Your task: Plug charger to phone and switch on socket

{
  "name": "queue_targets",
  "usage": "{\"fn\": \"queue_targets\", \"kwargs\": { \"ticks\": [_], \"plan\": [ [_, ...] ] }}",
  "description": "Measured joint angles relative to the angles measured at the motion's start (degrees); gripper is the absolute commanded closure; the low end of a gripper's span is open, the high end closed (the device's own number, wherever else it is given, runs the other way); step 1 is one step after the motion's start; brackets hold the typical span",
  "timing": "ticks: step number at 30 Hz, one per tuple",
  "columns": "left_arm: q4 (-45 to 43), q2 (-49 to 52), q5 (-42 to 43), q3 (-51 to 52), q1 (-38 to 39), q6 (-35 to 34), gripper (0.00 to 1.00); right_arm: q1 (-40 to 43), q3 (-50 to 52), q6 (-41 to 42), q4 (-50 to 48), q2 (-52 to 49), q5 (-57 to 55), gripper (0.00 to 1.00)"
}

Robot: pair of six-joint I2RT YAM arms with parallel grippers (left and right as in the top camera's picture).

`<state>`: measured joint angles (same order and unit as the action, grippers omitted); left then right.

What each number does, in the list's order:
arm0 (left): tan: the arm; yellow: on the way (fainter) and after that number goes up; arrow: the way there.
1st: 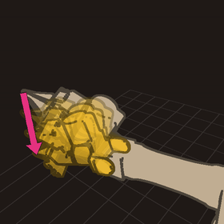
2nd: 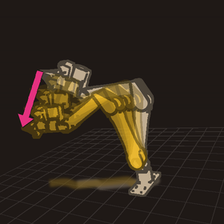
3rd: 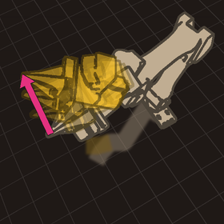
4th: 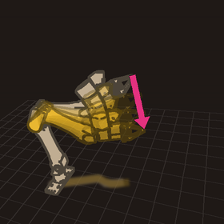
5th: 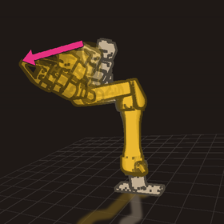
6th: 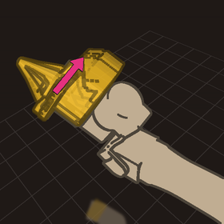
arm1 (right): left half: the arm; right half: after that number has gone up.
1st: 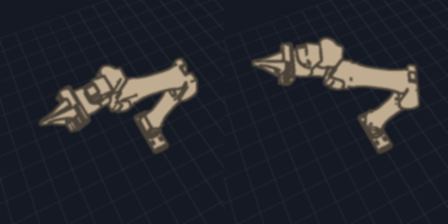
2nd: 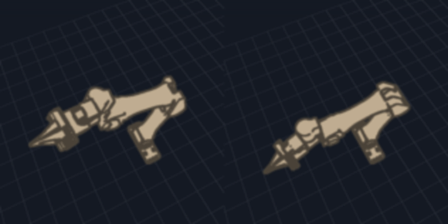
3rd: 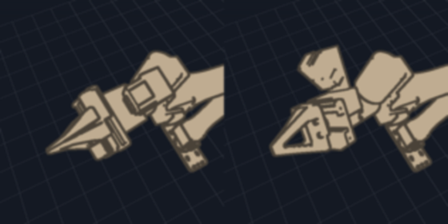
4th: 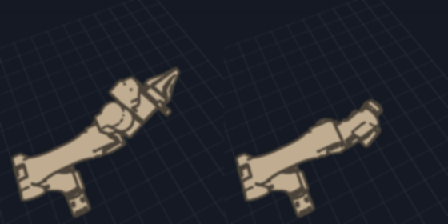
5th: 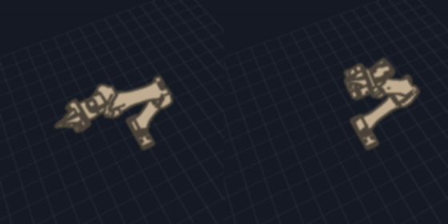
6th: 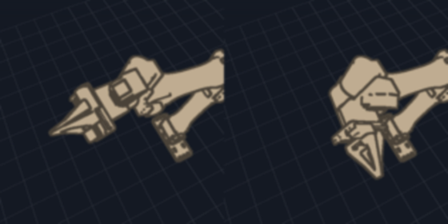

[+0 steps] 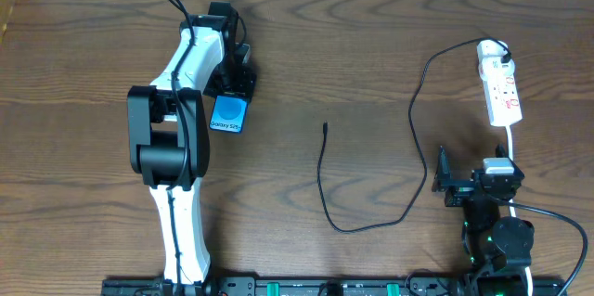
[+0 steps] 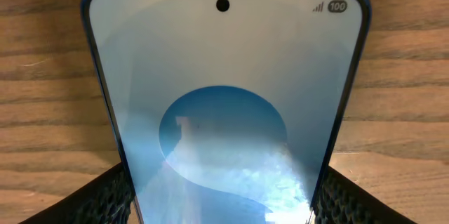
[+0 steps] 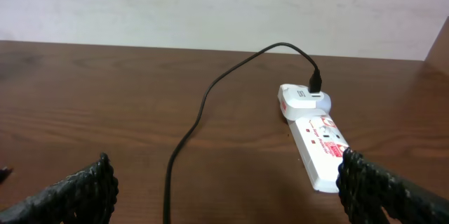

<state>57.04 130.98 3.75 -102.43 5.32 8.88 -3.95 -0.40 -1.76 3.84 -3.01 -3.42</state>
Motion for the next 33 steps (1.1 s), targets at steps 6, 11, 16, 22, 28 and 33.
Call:
{"fn": "queue_targets", "kwargs": {
  "ticks": [6, 11, 16, 22, 28, 33],
  "plan": [
    [0.2, -2.9, 0.0, 0.6, 0.0, 0.0, 0.92, 0.0, 0.0, 0.0, 0.0, 0.0, 0.0, 0.01],
    [0.4, -5.5, 0.0, 0.5, 0.0, 0.0, 0.92, 0.0, 0.0, 0.0, 0.0, 0.0, 0.0, 0.01],
    [2.5, -6.1, 0.0, 0.5, 0.0, -0.3, 0.93, 0.0, 0.0, 0.0, 0.0, 0.0, 0.0, 0.01],
    [5.1, -6.2, 4.3, 0.6, 0.0, -2.6, 0.93, 0.0, 0.0, 0.0, 0.0, 0.0, 0.0, 0.01],
    [5.5, -6.2, 18.6, 0.6, 0.0, -6.6, 0.92, 0.0, 0.0, 0.0, 0.0, 0.0, 0.0, 0.01],
    [4.5, -6.2, 33.4, 0.6, 0.0, -12.6, 0.92, 0.0, 0.0, 0.0, 0.0, 0.0, 0.0, 0.01]
  ]
}}
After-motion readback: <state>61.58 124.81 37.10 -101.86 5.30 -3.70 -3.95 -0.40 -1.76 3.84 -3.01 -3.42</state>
